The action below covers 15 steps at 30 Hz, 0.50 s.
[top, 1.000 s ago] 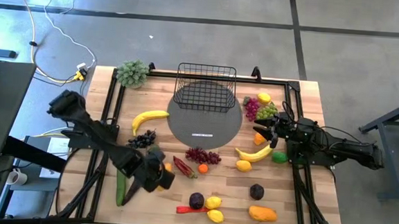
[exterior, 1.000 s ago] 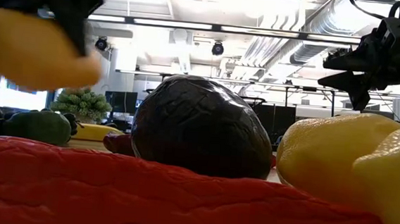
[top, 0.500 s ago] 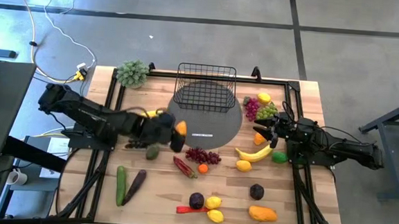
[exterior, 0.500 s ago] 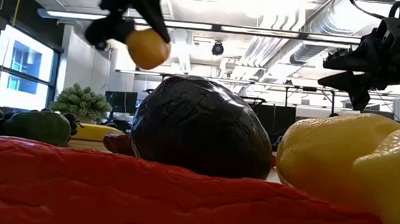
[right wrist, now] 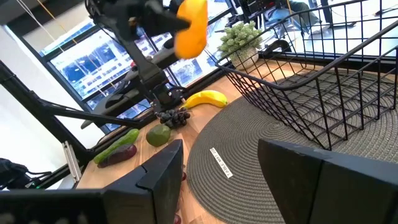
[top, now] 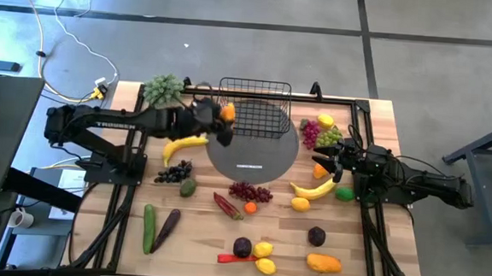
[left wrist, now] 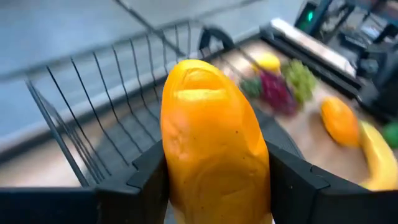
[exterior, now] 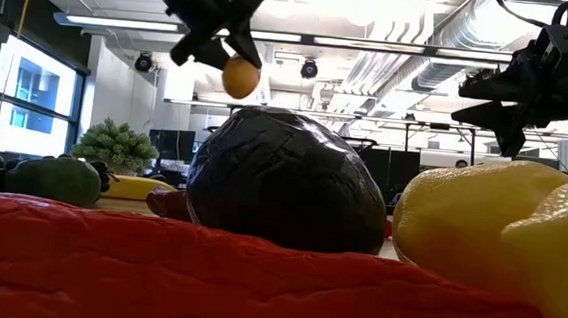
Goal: Build produce basket
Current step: Put the bottom left yellow mango into the black wire basket
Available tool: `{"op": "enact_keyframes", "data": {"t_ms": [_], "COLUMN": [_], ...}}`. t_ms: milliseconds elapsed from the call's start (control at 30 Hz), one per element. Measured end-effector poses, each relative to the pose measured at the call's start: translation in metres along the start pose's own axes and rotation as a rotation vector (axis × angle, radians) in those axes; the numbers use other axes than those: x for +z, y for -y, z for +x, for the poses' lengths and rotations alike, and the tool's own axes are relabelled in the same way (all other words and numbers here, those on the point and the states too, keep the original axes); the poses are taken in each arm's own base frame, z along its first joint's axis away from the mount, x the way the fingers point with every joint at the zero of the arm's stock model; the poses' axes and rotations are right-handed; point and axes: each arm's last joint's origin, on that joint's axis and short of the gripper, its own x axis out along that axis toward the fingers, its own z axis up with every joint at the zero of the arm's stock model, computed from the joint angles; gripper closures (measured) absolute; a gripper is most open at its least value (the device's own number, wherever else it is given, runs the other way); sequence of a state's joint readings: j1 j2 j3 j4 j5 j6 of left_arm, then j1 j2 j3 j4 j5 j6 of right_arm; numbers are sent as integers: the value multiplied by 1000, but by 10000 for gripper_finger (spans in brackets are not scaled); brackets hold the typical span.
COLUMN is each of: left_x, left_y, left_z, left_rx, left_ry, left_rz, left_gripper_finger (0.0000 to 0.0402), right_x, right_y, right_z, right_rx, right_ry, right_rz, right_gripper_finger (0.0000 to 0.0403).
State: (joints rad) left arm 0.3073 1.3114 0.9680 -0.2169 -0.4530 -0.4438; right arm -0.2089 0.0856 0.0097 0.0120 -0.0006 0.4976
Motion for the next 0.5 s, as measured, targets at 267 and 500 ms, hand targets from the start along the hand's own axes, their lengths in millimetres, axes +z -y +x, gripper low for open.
{"op": "enact_keyframes", "data": {"t_ms": [267,500], "left_x": [27,26], "left_y": [-29,-52], "left_z": [19,52], "left_rx": [84,97], "left_ry": [154,116], "left_rz": [98,109], "left_gripper_finger": [204,204], "right_x": [0,0], "right_y": [0,0], "right_z": [0,0], "right_rx": [0,0], "right_ry": [0,0], "right_rz": [0,0], "right_gripper_finger": [213,213]}}
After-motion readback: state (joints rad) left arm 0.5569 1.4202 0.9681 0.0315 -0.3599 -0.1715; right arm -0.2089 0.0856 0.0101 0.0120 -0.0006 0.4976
